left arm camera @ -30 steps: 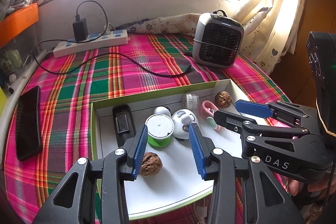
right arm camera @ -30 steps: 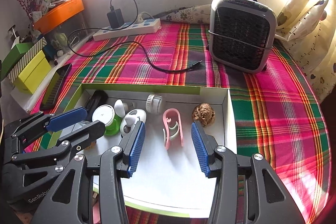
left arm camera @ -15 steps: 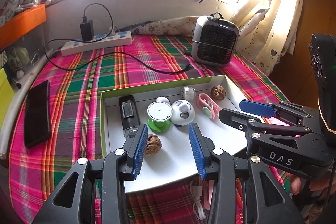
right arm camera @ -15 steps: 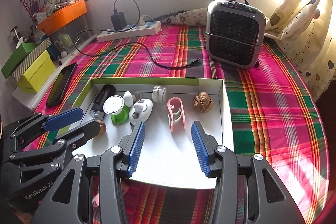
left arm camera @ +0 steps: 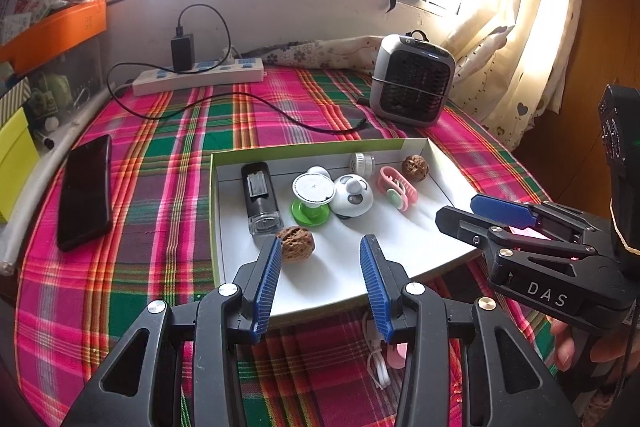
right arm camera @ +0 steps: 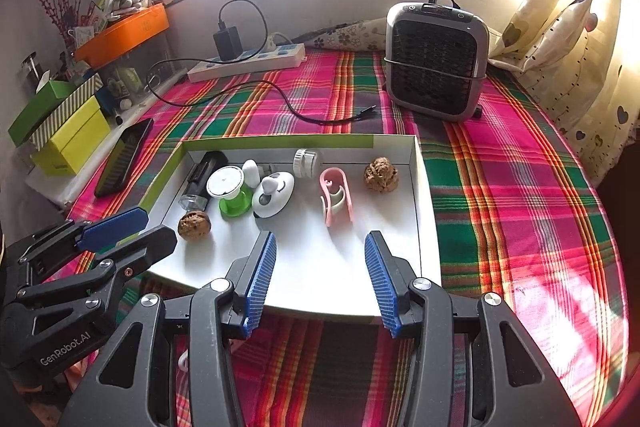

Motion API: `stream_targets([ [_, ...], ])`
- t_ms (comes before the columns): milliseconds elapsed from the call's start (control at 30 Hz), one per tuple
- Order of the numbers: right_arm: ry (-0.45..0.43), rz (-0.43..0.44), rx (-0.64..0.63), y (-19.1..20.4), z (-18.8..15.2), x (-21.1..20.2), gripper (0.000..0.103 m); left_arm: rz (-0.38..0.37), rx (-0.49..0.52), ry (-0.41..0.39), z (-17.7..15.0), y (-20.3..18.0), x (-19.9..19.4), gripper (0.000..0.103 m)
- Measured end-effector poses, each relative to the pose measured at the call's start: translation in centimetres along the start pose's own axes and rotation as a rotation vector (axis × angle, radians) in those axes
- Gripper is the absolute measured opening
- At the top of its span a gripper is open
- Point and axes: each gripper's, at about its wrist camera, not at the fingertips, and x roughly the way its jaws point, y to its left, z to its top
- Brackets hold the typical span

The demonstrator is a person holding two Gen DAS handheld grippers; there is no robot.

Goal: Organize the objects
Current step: 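Withdraw both tools from the box toward the objects in front of it, then move the left tool over the white USB cable while the right tool approaches the flat pink clip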

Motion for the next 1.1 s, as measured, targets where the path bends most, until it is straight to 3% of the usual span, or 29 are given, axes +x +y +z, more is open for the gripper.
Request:
stream_targets([
  [567, -0.028, 0.02, -0.027, 1.8, -2.9, -2.1, 0.053, -0.006, -0.046, 0.013, -3.7, 1.2, -2.2, 0.039],
  [1100, 0.03, 0.07, -0.037, 3.8, -4.7, -0.6, 0.053, -0.019, -0.073, 0.06, -5.4, 1.8, -1.6, 0.039],
])
